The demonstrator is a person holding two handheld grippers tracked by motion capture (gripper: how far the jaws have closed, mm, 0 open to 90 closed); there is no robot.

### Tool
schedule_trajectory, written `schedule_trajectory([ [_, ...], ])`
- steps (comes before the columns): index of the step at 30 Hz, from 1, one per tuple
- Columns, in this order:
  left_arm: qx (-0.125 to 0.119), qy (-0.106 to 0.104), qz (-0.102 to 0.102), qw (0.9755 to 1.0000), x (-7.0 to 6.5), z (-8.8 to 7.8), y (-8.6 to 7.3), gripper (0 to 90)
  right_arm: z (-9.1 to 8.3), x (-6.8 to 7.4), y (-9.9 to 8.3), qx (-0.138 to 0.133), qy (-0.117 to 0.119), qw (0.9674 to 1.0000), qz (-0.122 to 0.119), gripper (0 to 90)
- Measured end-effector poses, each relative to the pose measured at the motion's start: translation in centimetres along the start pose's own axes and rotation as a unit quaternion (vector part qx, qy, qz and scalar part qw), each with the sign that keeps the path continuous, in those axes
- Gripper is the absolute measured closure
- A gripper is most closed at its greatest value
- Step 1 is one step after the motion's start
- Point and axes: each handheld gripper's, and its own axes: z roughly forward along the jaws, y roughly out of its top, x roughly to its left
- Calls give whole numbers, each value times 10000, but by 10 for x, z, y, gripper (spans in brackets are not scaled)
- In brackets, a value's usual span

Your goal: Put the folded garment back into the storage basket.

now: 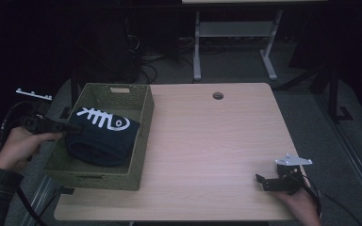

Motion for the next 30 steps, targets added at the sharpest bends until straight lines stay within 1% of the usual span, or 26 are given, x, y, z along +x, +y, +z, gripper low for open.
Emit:
schedule_trajectory([
  [4,147,23,-116,9998,11,15,-5,729,0,0,0,0,0,10000,0,25],
  [5,183,28,-119,9998,13,18,-6,729,0,0,0,1,0,10000,3,25],
  [10,259,123,-187,9994,22,27,-8,729,0,0,0,1,0,10000,1,25],
  [13,332,198,-184,9991,25,34,-8,729,0,0,0,-1,0,10000,1,25],
  [17,544,365,-106,9978,27,45,-9,728,0,0,0,0,0,10000,2,25],
  [19,550,338,-128,9978,29,50,-8,728,0,0,0,1,0,10000,2,25],
  [22,643,517,-84,9966,33,55,-8,725,0,0,0,2,0,10000,5,25],
  [23,667,606,-54,9959,34,57,-9,723,0,0,0,2,1,10000,4,25],
  [26,810,860,61,9930,36,63,-10,717,0,0,0,2,1,10000,5,25],
  [28,822,960,90,9919,37,67,-11,712,0,0,0,1,0,10000,5,25],
  [30,864,1104,137,9900,39,70,-12,701,0,0,0,1,0,10000,5,25],
])
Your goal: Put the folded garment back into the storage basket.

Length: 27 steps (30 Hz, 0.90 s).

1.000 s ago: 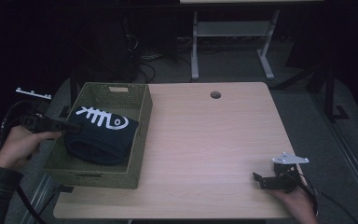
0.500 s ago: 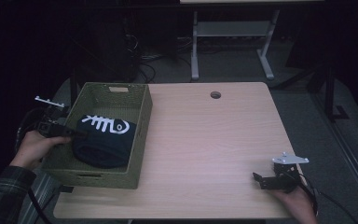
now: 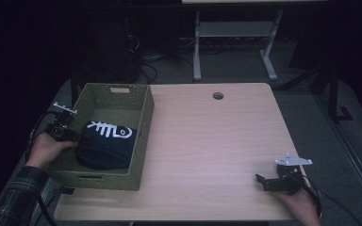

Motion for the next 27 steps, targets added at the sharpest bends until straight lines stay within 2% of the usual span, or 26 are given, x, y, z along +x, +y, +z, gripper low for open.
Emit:
schedule_trajectory([
  [8,81,415,117,9990,1,8,0,616,0,0,0,0,-11,10000,19,25],
  [14,-24,643,36,9979,2,2,1,513,0,0,0,0,-12,10000,18,25],
  [16,-116,601,-13,9981,3,-2,0,474,0,1,0,-1,-13,10000,20,25],
  [19,-149,675,81,9976,0,-6,1,401,0,1,0,-2,-15,10000,23,25],
  [21,-266,624,97,9976,-1,-10,1,361,0,1,0,2,-24,10000,29,24],
  [27,-485,654,250,9964,-11,-17,3,164,0,1,0,-1,-26,10000,25,24],
])
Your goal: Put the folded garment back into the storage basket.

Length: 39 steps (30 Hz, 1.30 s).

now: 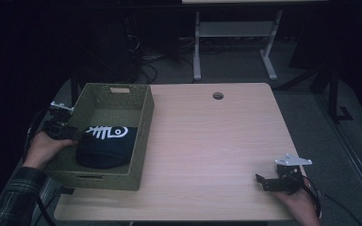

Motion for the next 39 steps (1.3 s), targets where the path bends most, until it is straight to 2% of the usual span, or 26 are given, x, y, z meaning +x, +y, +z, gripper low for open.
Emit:
schedule_trajectory([
  [2,-66,17,58,10000,-4,-2,2,137,0,0,0,-1,2,10000,-1,24],
  [14,-411,47,273,9988,-35,-16,13,131,0,0,0,2,3,10000,-4,24],
  [25,-668,53,675,9955,-75,-21,29,131,0,0,0,2,4,10000,-5,24],
  [33,-765,-208,996,9919,-110,-9,41,131,0,0,0,4,4,10000,-12,24],
  [39,-941,-348,1117,9887,-131,-2,51,133,0,0,0,1,4,10000,-3,24],
])
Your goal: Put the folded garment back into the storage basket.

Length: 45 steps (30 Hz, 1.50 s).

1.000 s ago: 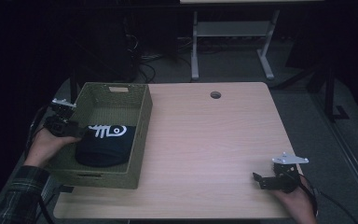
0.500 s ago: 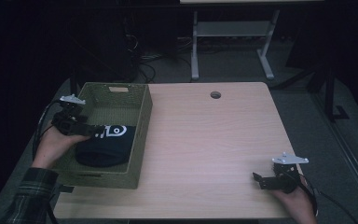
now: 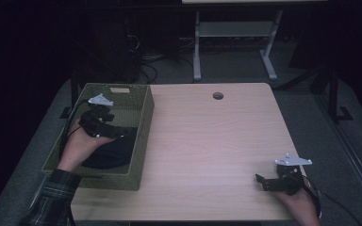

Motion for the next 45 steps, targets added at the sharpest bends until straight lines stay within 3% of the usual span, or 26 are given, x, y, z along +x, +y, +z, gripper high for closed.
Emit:
schedule_trajectory([
  [17,-287,-375,287,9985,-62,36,17,140,0,0,0,0,0,10000,0,24],
  [23,-206,-524,432,9975,-86,53,18,141,0,0,0,0,0,10000,0,24],
  [33,-176,-806,608,9947,-124,94,10,139,0,0,0,0,0,10000,-3,24],
  [38,-150,-817,781,9935,-136,112,4,136,0,0,0,1,1,10000,2,24],
  [45,-266,-912,818,9921,-144,131,-9,135,0,0,0,0,0,10000,0,24],
])
